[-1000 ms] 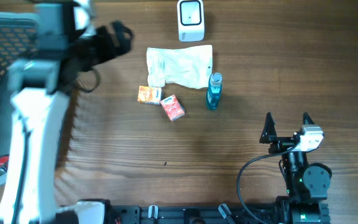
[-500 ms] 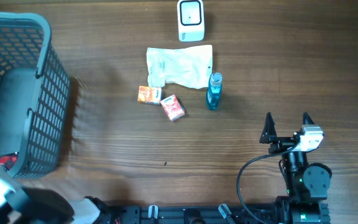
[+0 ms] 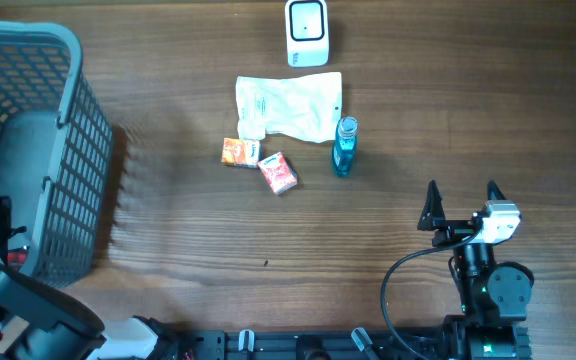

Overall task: Scan the item barcode
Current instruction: 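Move the left gripper back into the basket toward remaining items, then grasp the black snack bag with orange label inside the basket, left gripper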

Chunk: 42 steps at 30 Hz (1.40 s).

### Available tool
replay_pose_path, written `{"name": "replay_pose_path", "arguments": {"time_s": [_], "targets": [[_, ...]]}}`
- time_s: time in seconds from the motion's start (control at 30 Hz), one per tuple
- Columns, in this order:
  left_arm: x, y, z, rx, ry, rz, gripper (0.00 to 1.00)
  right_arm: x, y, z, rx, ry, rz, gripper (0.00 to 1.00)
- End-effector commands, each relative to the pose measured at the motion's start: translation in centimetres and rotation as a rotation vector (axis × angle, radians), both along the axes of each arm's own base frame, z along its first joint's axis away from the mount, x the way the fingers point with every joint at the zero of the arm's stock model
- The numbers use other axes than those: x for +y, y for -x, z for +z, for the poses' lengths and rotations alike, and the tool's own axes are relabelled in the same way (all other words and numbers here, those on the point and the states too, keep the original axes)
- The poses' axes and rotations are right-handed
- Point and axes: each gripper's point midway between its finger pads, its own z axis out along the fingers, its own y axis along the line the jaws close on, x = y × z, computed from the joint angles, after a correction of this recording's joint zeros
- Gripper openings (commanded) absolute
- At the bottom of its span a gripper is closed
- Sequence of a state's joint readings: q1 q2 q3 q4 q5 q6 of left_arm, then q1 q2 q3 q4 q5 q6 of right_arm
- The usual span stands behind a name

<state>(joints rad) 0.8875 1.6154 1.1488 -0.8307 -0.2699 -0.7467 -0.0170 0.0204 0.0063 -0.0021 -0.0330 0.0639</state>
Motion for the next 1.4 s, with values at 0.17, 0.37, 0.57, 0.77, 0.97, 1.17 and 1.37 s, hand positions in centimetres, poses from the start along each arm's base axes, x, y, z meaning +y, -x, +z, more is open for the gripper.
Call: {"name": "replay_pose_path", "arguments": {"time_s": [0.17, 0.37, 0.57, 0.77, 0.97, 1.17, 1.37], "targets": [[1.4, 0.0, -3.5, 0.094, 0.01, -0.087, 1.0, 0.1, 0.0, 0.1, -0.005, -0.015, 0.009, 1.0], [1.3, -0.1, -4.8, 0.105, 0.04, -0.089, 0.85, 0.1, 0.0, 0.1, -0.005, -0.015, 0.009, 1.0], [1.1, -1.0, -5.2, 0.058, 0.059, -0.102, 0.35, 0.1, 0.0, 0.1, -0.005, -0.015, 0.009, 1.0], [0.5, -0.7, -6.9, 0.087, 0.112, -0.105, 0.46, 0.1, 0.0, 0.1, -0.005, -0.015, 0.009, 1.0], [0.4, -2.0, -6.9, 0.02, 0.128, -0.12, 0.21, 0.1, 0.0, 0.1, -0.005, -0.015, 0.009, 1.0], [-0.3, -5.0, -4.3, -0.142, 0.166, -0.165, 0.04, 0.1, 0.0, 0.1, -0.005, -0.015, 0.009, 1.0], [-2.5, -10.1, 2.5, -0.506, 0.176, -0.27, 0.04, 0.1, 0.0, 0.1, -0.005, -0.015, 0.009, 1.0]]}}
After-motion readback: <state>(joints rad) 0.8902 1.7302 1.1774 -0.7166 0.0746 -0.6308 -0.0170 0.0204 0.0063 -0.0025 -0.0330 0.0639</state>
